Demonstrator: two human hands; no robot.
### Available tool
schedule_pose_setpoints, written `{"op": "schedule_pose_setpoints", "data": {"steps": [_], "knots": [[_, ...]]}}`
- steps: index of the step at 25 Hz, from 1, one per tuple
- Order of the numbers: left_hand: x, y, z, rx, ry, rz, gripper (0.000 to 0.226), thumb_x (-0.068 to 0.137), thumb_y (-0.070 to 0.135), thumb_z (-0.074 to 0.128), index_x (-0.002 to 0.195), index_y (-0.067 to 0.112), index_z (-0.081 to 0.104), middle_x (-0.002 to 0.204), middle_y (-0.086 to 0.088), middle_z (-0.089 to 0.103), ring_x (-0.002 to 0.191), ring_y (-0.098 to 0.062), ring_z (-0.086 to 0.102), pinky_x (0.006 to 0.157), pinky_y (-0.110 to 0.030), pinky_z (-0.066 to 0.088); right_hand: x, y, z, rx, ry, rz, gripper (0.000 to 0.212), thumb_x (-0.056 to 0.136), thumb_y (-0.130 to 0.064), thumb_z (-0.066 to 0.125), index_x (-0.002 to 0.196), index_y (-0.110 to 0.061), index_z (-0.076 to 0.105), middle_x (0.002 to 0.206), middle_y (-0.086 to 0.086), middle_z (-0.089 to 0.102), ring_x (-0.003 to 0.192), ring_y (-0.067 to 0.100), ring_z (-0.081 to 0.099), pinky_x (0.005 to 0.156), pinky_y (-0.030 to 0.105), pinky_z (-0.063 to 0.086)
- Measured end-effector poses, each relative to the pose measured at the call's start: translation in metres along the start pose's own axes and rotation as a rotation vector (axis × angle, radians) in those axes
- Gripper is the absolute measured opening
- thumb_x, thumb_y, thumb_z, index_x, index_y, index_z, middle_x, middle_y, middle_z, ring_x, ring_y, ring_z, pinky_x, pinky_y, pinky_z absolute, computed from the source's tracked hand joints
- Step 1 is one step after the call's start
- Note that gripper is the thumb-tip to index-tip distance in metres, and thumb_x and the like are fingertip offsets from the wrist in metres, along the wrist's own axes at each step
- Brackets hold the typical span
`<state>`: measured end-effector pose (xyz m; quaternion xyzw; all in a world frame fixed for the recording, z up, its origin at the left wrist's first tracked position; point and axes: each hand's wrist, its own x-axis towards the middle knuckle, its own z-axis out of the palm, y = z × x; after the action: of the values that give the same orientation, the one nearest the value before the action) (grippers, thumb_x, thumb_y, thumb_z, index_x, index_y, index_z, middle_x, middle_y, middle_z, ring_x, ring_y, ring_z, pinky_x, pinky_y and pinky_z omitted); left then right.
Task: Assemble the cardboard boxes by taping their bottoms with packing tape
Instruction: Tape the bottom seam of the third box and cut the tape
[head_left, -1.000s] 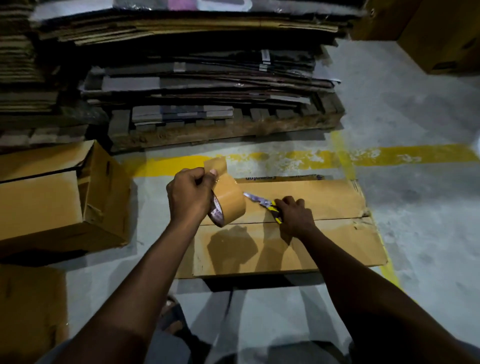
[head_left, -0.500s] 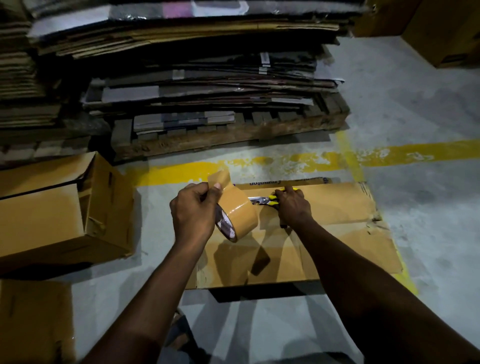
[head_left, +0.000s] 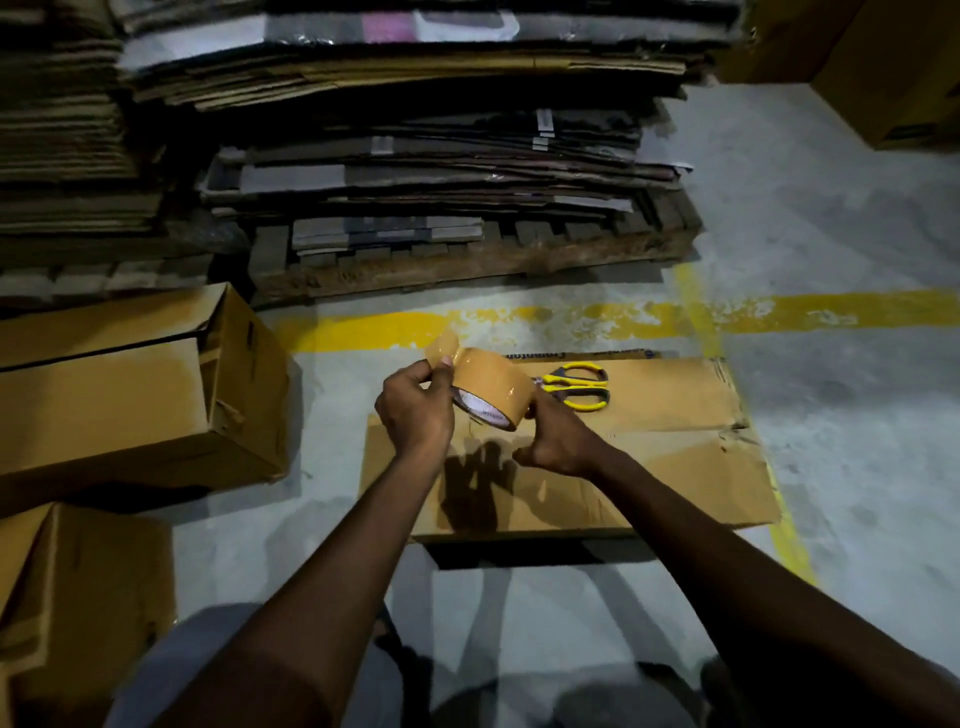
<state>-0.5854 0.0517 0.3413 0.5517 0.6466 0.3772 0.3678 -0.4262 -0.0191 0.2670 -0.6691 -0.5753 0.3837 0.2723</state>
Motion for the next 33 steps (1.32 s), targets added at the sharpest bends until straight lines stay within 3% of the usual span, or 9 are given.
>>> {"op": "schedule_pose_setpoints", "data": {"steps": [4, 9, 12, 15, 18, 22, 28, 30, 33], "knots": [[-0.01, -0.021, -0.001, -0.212, 0.035, -0.224, 0.038, 0.091, 0.025, 0.064, 0.06, 0.005, 0.058, 0.056, -0.005, 0.051, 0.061, -0.021, 0.05, 0.059, -0.032, 0.048, -0.024, -0.024, 0.019, 0.204, 0.173, 0.079, 0.078, 0.073, -0.036, 0.085, 0.137, -0.021, 0.042, 0.126, -0.004, 0.054, 0.109, 0.015, 0.058, 0.084, 0.032, 0.052], [-0.001, -0.087, 0.009, -0.493, 0.093, -0.526, 0.036, 0.085, 0.026, 0.073, 0.053, 0.014, 0.062, 0.06, -0.002, 0.06, 0.065, -0.024, 0.063, 0.071, -0.047, 0.06, 0.001, -0.03, 0.06, 0.185, 0.297, 0.059, 0.05, 0.096, -0.025, 0.058, 0.14, -0.017, 0.039, 0.134, 0.008, 0.056, 0.111, 0.024, 0.06, 0.079, 0.032, 0.053], [0.024, -0.134, 0.022, -0.517, 0.213, -0.659, 0.025, 0.07, 0.039, 0.077, 0.055, 0.021, 0.069, 0.059, -0.003, 0.065, 0.067, -0.027, 0.065, 0.073, -0.047, 0.059, 0.024, -0.026, 0.093, 0.007, 0.296, 0.057, 0.066, 0.086, -0.042, 0.046, 0.143, -0.012, 0.035, 0.134, 0.004, 0.052, 0.115, 0.023, 0.055, 0.086, 0.036, 0.05], [0.046, -0.153, 0.03, -0.407, 0.279, -0.614, 0.04, 0.08, 0.04, 0.073, 0.058, 0.007, 0.064, 0.064, -0.016, 0.064, 0.061, -0.018, 0.05, 0.065, -0.033, 0.046, 0.042, -0.018, 0.114, -0.123, 0.342, 0.114, 0.068, 0.082, -0.037, 0.047, 0.145, -0.017, 0.029, 0.136, 0.011, 0.052, 0.113, 0.032, 0.056, 0.08, 0.043, 0.051], [0.055, -0.187, 0.039, -0.284, 0.164, -0.623, 0.045, 0.09, 0.043, 0.062, 0.071, 0.003, 0.068, 0.071, -0.01, 0.064, 0.069, -0.024, 0.055, 0.067, -0.032, 0.043, 0.056, -0.008, 0.125, -0.211, 0.304, 0.115, 0.057, 0.085, -0.03, 0.054, 0.136, -0.014, 0.034, 0.125, 0.012, 0.051, 0.103, 0.034, 0.055, 0.071, 0.039, 0.046], [0.051, -0.229, 0.045, -0.312, 0.032, -0.698, 0.041, 0.09, 0.043, 0.062, 0.06, 0.014, 0.061, 0.07, -0.008, 0.065, 0.074, -0.025, 0.062, 0.076, -0.041, 0.054, 0.064, 0.006, 0.128, -0.411, 0.162, 0.05, 0.057, 0.079, -0.014, 0.069, 0.13, -0.012, 0.043, 0.126, 0.008, 0.043, 0.104, 0.034, 0.054, 0.071, 0.039, 0.048], [0.061, -0.229, 0.055, -0.428, -0.006, -0.743, 0.011, 0.084, 0.027, 0.073, 0.076, 0.018, 0.073, 0.076, -0.004, 0.069, 0.079, -0.022, 0.064, 0.084, -0.041, 0.054, 0.066, 0.01, 0.112, -0.456, 0.073, 0.148, 0.06, 0.08, -0.026, 0.07, 0.131, -0.017, 0.039, 0.123, 0.006, 0.049, 0.11, 0.03, 0.049, 0.073, 0.037, 0.04], [0.06, -0.232, 0.056, -0.426, 0.009, -0.781, 0.02, 0.083, 0.023, 0.074, 0.096, 0.008, 0.075, 0.088, -0.007, 0.073, 0.083, -0.019, 0.066, 0.086, -0.038, 0.054, 0.064, 0.01, 0.105, -0.434, 0.086, 0.078, 0.061, 0.081, -0.028, 0.062, 0.137, -0.013, 0.042, 0.128, 0.01, 0.05, 0.115, 0.031, 0.048, 0.083, 0.04, 0.043], [0.06, -0.233, 0.057, -0.417, 0.049, -0.85, 0.021, 0.08, 0.026, 0.076, 0.092, 0.009, 0.076, 0.086, -0.007, 0.074, 0.086, -0.024, 0.069, 0.087, -0.041, 0.056, 0.06, 0.011, 0.091, -0.383, 0.126, 0.058, 0.075, 0.074, -0.055, 0.047, 0.138, -0.015, 0.047, 0.121, 0.009, 0.046, 0.105, 0.022, 0.047, 0.08, 0.034, 0.043]]}}
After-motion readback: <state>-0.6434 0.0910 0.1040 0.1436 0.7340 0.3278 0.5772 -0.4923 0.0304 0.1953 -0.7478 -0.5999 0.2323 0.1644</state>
